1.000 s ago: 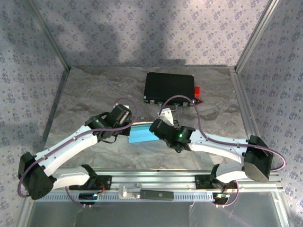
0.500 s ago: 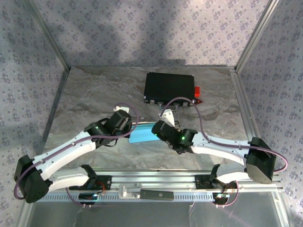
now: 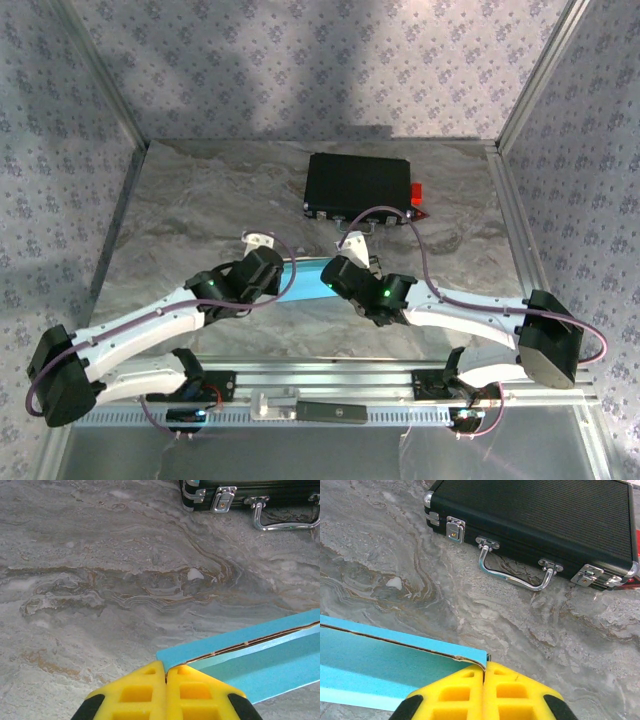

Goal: Fold the paper box

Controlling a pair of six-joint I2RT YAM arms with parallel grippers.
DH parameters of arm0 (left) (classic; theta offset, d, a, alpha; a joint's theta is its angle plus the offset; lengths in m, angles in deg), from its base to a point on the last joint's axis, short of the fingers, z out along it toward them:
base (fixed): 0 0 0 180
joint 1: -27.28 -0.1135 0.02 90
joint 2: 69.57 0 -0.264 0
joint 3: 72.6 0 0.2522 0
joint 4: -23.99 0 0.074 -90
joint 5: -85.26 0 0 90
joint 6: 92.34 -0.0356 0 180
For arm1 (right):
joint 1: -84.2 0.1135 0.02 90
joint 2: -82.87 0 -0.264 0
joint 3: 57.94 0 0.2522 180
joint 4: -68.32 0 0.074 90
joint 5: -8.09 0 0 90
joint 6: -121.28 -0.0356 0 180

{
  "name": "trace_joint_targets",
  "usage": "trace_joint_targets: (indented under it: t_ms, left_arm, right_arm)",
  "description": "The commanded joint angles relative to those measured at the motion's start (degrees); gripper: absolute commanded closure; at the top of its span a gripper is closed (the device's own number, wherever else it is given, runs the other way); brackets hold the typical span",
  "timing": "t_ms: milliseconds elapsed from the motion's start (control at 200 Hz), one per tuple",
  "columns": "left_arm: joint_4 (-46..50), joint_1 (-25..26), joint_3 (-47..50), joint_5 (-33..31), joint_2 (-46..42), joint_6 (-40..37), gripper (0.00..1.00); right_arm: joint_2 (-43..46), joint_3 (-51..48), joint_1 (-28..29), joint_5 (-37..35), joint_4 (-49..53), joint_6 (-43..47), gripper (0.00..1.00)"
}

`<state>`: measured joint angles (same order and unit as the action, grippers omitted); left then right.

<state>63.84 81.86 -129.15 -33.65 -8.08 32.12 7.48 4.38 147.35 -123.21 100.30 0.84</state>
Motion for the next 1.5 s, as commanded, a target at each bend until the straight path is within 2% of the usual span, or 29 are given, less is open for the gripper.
trace_joint_targets:
  t_ms: [0,140,300,515,780,919,1034,1199,1334,1454,1494]
  left_arm:
    - [1.95,2.69,2.79,5.23,1.61,1.95,1.0]
    - [1.85,4.09,3.1,2.87,2.3,2.44,1.0]
    - [1.93,6.32,2.83,-0.67,4.01,3.65,1.0]
    - [3.27,9.34,1.74,-5.87,4.93,5.65,1.0]
    - [3.27,10.88,1.02,-7.65,6.56,6.54,1.0]
    - [3.49,11.33,0.36,-8.0,7.23,6.55,1.0]
    - [3.71,11.48,-0.02,-8.32,7.55,6.67,1.0]
    - [3.75,11.85,0.22,-8.79,7.76,7.1,1.0]
    - [3.67,12.28,0.07,-9.57,7.81,7.33,1.0]
    - [4.03,12.53,-0.48,-10.11,8.24,7.26,1.0]
    - [4.19,12.63,-0.72,-10.27,8.38,7.33,1.0]
  right_arm:
    - [0.75,-0.08,1.44,3.57,0.86,-0.1,1.0]
    - [1.04,1.81,1.22,4.25,3.92,-2.43,1.0]
    - [1.95,3.73,1.37,6.09,7.49,-8.23,0.76]
    - [6.72,1.99,1.53,8.45,6.76,-15.54,0.58]
    - [13.04,1.91,1.44,8.99,8.49,-27.67,0.42]
    - [13.9,2.76,0.91,9.49,10.65,-30.92,0.4]
    - [14.23,3.28,0.9,7.01,14.28,-32.8,0.41]
    - [19.24,-1.08,0.2,5.72,13.32,-37.43,0.4]
    - [22.47,-3.55,-3.47,11.64,13.64,-47.87,0.37]
    - [25.18,-5.97,-7.55,18.27,8.76,-52.94,0.33]
    - [26.02,-6.18,-8.36,19.54,8.51,-55.17,0.27]
